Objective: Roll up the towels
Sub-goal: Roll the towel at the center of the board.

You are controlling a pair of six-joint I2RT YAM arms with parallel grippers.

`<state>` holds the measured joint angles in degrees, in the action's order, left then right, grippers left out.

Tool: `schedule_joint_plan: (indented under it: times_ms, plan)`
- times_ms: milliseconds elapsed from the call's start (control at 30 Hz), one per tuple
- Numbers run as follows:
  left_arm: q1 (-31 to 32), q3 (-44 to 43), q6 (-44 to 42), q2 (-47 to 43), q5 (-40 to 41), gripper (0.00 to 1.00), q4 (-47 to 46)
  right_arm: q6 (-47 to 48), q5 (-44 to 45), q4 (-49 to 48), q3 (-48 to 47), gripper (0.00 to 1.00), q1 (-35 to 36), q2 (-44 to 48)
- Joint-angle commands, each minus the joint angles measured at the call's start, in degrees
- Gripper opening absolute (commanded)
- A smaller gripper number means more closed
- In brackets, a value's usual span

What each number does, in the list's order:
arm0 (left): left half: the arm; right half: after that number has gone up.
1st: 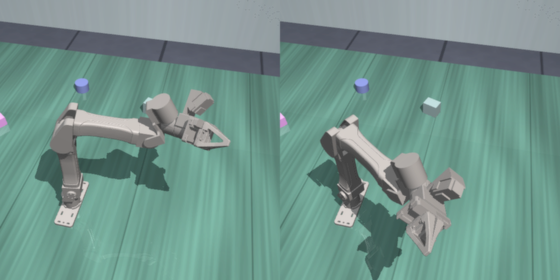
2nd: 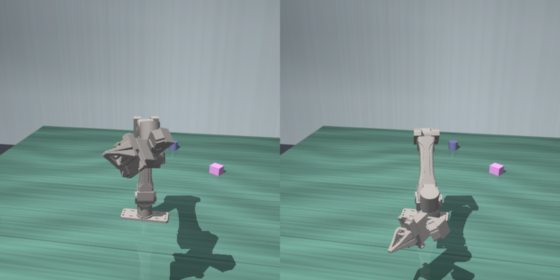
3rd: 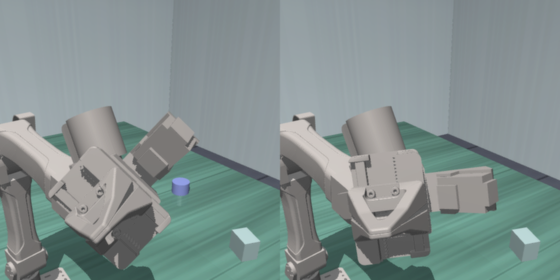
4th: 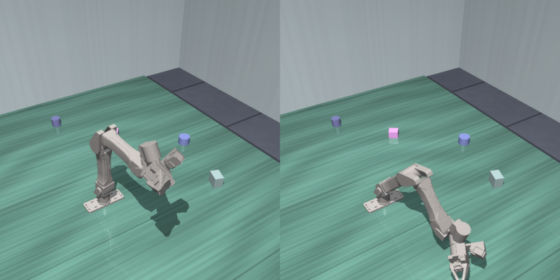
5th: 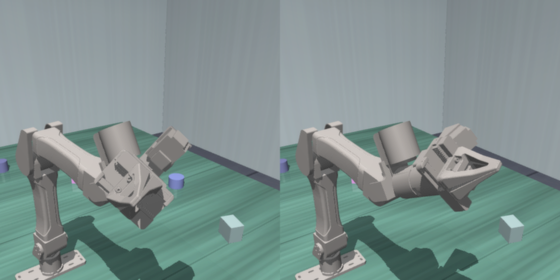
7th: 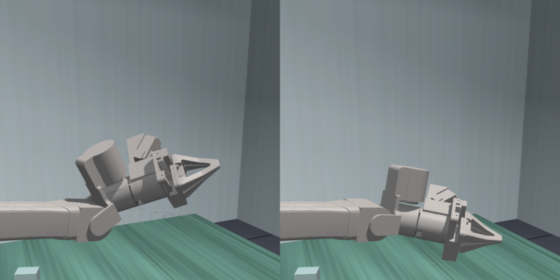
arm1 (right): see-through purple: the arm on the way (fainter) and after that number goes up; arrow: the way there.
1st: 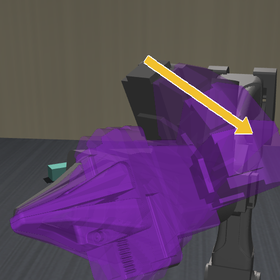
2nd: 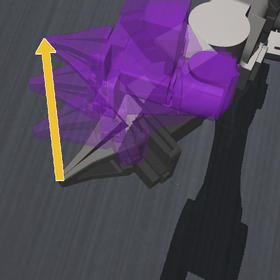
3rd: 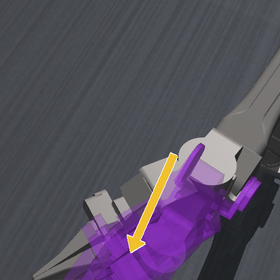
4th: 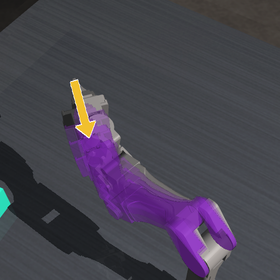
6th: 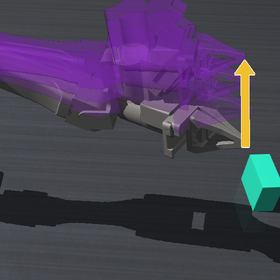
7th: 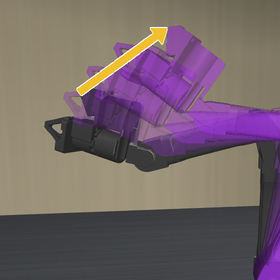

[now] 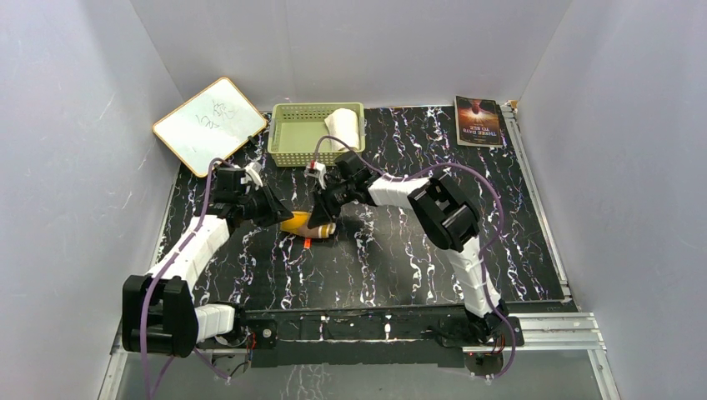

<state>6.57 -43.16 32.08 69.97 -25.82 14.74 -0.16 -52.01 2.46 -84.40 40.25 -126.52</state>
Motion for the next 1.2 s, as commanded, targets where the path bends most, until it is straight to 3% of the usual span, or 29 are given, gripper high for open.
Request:
schedule_joint_plan:
  times_ms: [0, 200, 700, 1000, 1167]
  plan:
    - [-0.24, 2.32, 1.38, -0.98, -4.41, 0.11, -1.19, -15.52, -6.74, -8.28, -2.04, 0.11, -2.23, -4.53]
    - [-0.15, 5.65, 4.50, 1.45, -5.55, 0.11, -7.78, -17.95, -4.97, -4.36, -7.47, 0.11, -2.72, -9.01]
    - [-0.22, 15.12, 17.75, 7.98, -0.70, 0.07, -40.51, -17.07, -2.83, -2.46, -6.92, 0.12, -2.70, -10.33]
    - [-0.16, 17.27, 18.87, 11.55, -0.53, 0.09, -46.54, -16.75, -2.81, -2.65, -6.62, 0.12, -2.64, -10.99]
    - [-0.16, 19.65, 19.43, 16.71, 1.30, 0.08, -50.87, -15.96, -1.17, -2.55, -5.80, 0.20, -2.73, -9.71]
